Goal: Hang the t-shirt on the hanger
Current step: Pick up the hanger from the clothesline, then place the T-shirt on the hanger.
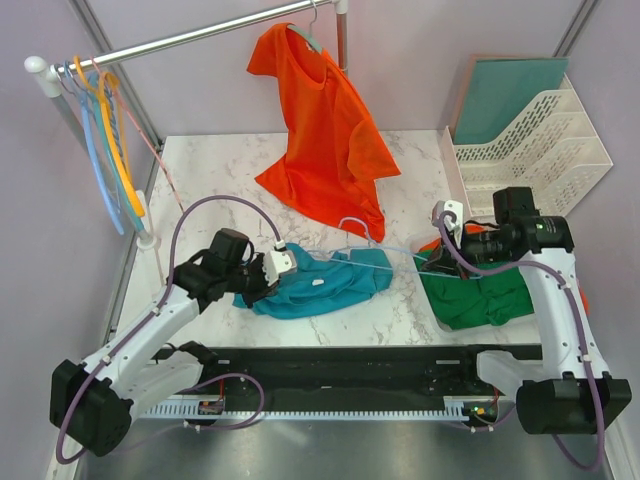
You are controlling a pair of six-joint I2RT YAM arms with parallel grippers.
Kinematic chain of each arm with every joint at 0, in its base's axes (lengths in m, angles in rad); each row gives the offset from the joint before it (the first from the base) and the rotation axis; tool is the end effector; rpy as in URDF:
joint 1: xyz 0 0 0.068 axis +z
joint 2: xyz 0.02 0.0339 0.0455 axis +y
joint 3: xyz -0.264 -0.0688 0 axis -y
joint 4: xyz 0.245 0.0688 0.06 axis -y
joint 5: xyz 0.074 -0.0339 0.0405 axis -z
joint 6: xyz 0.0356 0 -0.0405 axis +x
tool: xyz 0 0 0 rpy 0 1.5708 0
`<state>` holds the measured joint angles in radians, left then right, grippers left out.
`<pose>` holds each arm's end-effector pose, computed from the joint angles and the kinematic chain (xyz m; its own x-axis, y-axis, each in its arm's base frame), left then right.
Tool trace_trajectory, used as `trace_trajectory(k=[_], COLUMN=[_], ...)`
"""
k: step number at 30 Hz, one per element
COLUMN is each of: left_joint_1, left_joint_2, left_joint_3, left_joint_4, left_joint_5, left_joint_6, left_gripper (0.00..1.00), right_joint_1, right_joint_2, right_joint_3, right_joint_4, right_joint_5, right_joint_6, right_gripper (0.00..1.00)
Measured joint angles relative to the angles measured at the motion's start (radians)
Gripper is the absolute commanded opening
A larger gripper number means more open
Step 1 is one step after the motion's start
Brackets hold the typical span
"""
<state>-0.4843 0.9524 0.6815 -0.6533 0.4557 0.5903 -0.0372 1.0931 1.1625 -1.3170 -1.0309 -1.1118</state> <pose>0.1546 -0.0990 0.2363 -0.2235 0.6823 -0.6960 0.9354 0.3508 0.0435 0.1692 0.0243 0.3373 -0.1929 -0.4540 -0.8699 -0.9616 0.2637 0.0756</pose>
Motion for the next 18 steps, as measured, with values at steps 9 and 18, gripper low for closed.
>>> trace_trajectory(k=[9,18], left_joint_1=[0.006,0.012], left_joint_2=[0.011,0.018], left_joint_3=[0.006,0.040], left_joint_4=[-0.004,-0.010], left_joint_5=[0.002,0.025], left_joint_6=[-0.020,-0.021], left_gripper=[0.02,0.02], right_joint_1=[0.175,0.188], right_joint_2=[-0.110,-0.094], right_joint_3=[0.004,-0.019], right_joint_4=[-0.028,-0.037], right_joint_5=[0.000,0.019], right_joint_6=[-0.014,-0.019], right_gripper=[0.00,0.00])
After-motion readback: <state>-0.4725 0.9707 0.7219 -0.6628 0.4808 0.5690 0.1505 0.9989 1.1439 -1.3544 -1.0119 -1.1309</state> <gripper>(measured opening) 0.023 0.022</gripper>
